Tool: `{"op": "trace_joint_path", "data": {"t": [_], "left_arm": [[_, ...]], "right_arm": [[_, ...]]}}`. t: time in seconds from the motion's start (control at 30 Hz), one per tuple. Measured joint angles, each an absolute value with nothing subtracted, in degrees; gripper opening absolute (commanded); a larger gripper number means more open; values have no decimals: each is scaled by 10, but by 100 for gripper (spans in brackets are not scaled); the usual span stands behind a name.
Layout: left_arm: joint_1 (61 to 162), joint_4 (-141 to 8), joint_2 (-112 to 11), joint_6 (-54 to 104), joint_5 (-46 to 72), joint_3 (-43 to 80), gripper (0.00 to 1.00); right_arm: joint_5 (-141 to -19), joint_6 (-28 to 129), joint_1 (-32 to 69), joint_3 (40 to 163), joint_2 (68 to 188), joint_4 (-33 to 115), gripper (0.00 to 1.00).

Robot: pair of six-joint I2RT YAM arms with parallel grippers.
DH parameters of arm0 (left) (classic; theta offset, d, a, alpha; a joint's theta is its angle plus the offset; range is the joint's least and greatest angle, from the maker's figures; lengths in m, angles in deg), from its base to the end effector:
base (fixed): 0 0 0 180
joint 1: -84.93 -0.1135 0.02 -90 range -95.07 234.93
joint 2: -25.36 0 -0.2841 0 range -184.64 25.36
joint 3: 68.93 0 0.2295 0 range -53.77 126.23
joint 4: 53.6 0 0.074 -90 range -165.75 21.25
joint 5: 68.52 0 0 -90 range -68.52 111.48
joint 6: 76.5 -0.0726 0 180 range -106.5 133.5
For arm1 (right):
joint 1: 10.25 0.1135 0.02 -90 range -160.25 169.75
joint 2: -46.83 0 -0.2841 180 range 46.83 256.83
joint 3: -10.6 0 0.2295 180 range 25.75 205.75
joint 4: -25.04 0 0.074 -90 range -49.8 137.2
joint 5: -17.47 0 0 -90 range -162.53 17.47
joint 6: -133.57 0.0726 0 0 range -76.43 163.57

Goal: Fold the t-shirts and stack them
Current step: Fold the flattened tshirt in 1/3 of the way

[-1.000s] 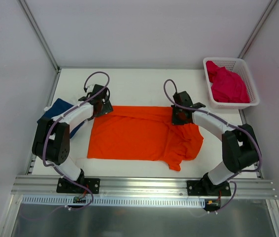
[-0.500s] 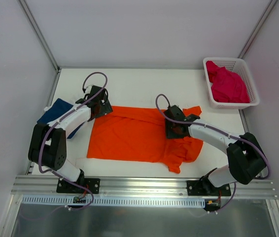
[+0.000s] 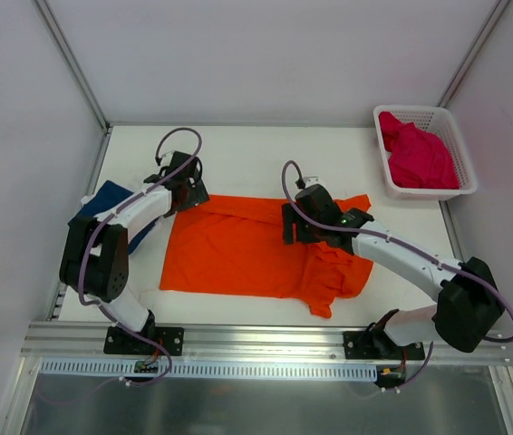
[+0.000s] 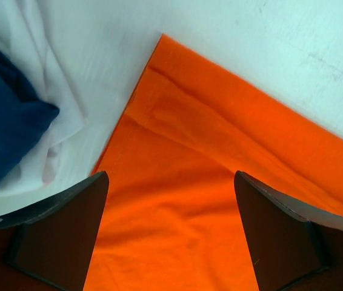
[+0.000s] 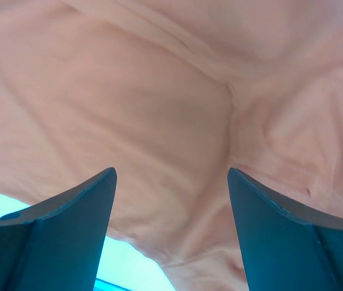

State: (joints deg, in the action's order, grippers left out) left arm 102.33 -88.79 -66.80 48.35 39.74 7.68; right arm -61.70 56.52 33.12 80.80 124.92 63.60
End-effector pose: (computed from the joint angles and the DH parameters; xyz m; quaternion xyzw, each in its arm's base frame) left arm 0.3334 -0.0806 0.2252 -0.1938 0.9111 -0.0119 0.3636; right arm 0.2193 0.1884 0.2547 -0.2088 0.9013 0.0970 0.3670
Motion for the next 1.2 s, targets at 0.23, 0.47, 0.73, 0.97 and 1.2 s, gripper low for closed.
{"op": "trace_joint_path", "data": {"t": [0.23,0.47,0.73,0.97,1.2], "left_arm": [[1021,-881,-773,470,410,150,81],[1017,-882,-826,469,425,176,79],[1017,-882,-827,466,447,183,79],[1017,-880,-838,456,452,204,74],[1017,-887,-844,456,457,203,67]], "right_arm": [[-629,561,332,811,1245,597,75],[-626,559,333,765,1217,597,73],[-625,558,333,761,1216,594,72],[-624,558,333,756,1227,589,71],[-622,558,333,755,1227,589,70]]}}
